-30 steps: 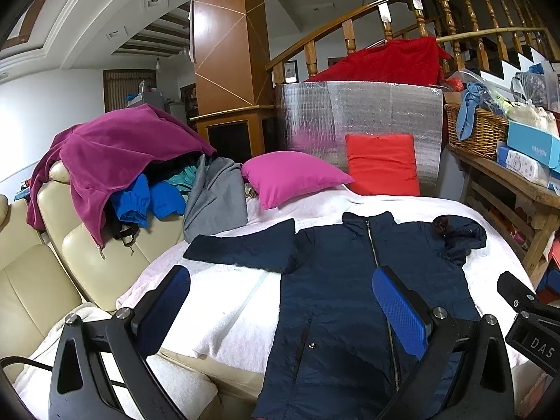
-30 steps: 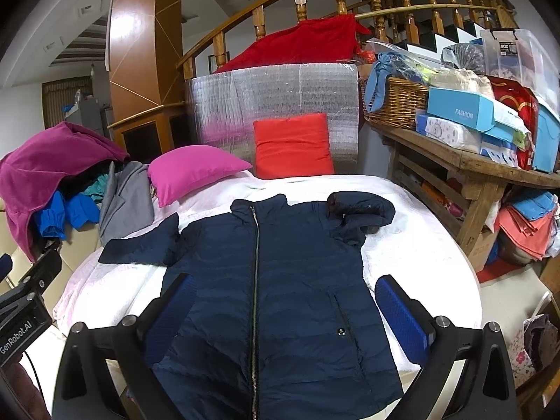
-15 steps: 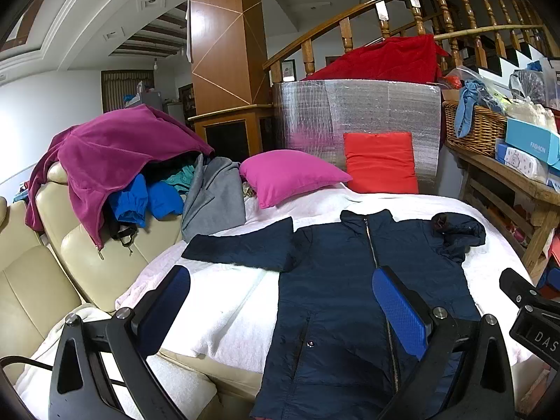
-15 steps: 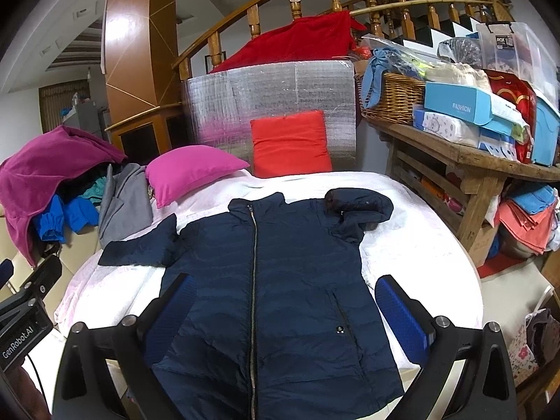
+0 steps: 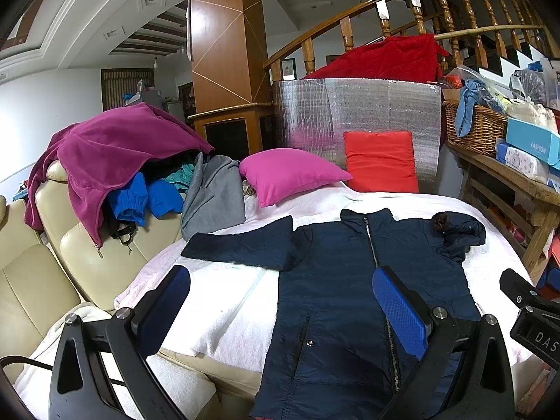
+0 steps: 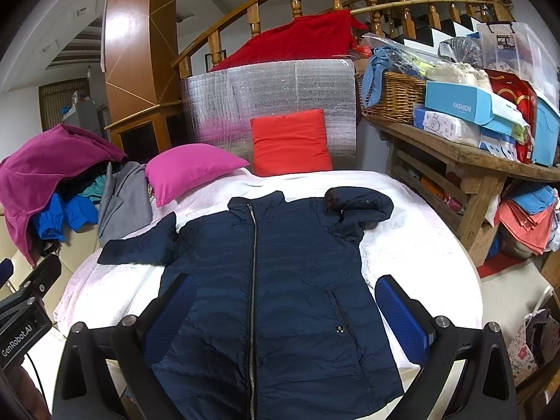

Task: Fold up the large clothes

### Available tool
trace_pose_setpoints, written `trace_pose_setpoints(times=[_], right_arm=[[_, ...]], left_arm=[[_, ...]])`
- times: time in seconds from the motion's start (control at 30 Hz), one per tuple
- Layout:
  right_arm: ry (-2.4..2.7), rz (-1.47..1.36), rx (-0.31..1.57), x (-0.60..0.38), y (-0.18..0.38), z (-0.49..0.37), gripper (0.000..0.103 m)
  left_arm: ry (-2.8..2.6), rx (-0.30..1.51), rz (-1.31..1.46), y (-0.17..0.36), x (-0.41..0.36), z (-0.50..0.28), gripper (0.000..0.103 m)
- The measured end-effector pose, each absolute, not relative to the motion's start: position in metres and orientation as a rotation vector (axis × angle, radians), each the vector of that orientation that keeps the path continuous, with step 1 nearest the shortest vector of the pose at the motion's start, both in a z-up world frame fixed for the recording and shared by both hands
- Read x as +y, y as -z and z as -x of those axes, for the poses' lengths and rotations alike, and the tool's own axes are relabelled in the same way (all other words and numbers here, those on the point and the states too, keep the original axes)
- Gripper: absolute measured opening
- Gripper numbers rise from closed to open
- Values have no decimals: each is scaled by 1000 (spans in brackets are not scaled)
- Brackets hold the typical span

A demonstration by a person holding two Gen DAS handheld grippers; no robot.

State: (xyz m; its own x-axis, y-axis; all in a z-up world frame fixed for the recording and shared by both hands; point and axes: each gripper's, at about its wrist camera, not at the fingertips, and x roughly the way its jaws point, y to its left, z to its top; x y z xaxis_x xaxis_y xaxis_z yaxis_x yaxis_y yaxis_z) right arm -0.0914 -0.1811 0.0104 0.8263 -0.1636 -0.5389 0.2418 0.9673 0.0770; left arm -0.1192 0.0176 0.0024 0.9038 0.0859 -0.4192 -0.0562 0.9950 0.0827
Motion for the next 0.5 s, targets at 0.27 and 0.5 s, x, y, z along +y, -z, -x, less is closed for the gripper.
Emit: trace_pose_setpoints(times=[0.27, 0.5], right_arm=[[217, -157, 563, -186, -8, 89, 103], [218, -182, 558, -195, -7, 83, 103]], left_arm=[[-71, 443, -75, -1, 14, 116, 103], [-76, 449, -87, -3, 4, 109, 103]])
